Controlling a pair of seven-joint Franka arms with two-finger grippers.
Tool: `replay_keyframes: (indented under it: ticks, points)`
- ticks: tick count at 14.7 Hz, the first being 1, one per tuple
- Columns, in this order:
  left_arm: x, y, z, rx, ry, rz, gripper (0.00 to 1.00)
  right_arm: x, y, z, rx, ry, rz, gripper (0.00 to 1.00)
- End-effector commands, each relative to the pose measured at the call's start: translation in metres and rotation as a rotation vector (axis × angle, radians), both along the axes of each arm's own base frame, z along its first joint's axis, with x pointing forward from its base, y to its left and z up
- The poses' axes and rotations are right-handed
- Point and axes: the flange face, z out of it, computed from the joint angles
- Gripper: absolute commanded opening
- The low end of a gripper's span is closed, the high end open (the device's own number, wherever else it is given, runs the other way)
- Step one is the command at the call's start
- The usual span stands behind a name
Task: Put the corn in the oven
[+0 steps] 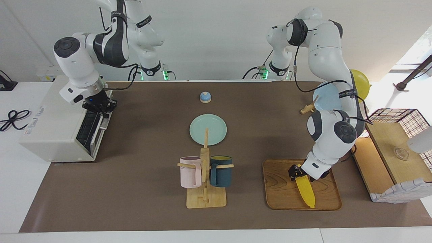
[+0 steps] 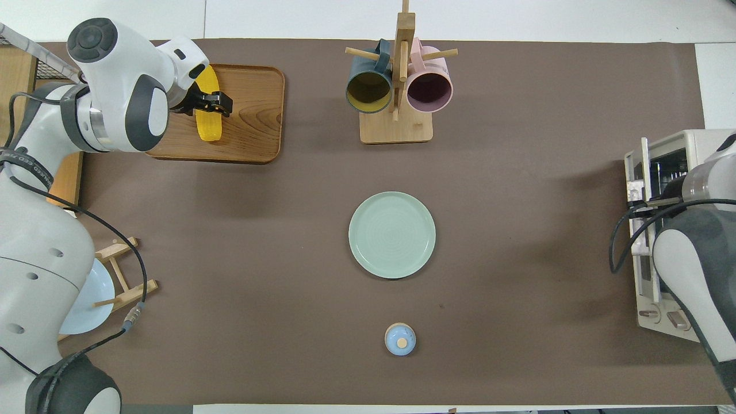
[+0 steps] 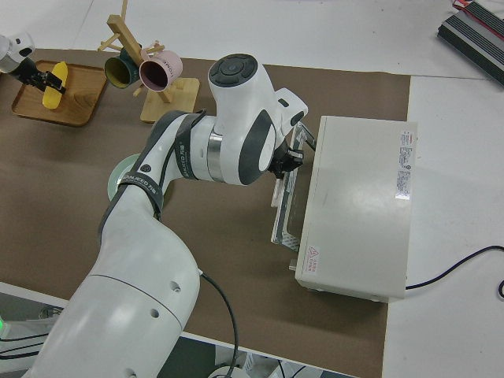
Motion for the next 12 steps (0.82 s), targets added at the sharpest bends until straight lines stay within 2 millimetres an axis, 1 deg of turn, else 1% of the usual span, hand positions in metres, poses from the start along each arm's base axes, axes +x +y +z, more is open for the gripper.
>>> replay_keyframes:
  ticks: [1,3,6,8,9,10,11,12]
  points:
    - [0.001,0.0,-0.003,0.012,-0.031,-0.018,0.81,0.007,-0.001,-0.043,0.008,-0.023,0.006,0.0]
    - [0.001,0.0,-0.005,0.012,-0.03,-0.017,0.81,0.01,0.001,-0.055,0.012,-0.022,0.011,0.0]
    - [0.001,0.0,-0.006,0.015,-0.022,-0.018,0.65,0.016,0.003,-0.081,0.021,-0.028,0.011,0.0]
    - [0.001,0.0,-0.005,0.014,-0.025,-0.018,0.52,0.014,0.017,-0.094,0.023,-0.061,0.019,0.0]
    - [0.001,0.001,-0.006,0.016,-0.021,-0.017,0.39,0.01,0.025,-0.103,0.025,-0.072,0.012,0.0]
    - [0.001,0.0,-0.005,0.014,-0.019,-0.016,0.21,0.007,0.029,-0.11,0.027,-0.08,0.004,0.0]
    - [0.001,-0.003,-0.002,0.004,-0.022,-0.013,0.0,0.004,0.03,-0.115,0.028,-0.091,0.0,0.0]
    - [0.0,-0.004,0.004,0.0,-0.024,-0.013,0.0,0.002,0.03,-0.12,0.029,-0.093,0.001,0.0]
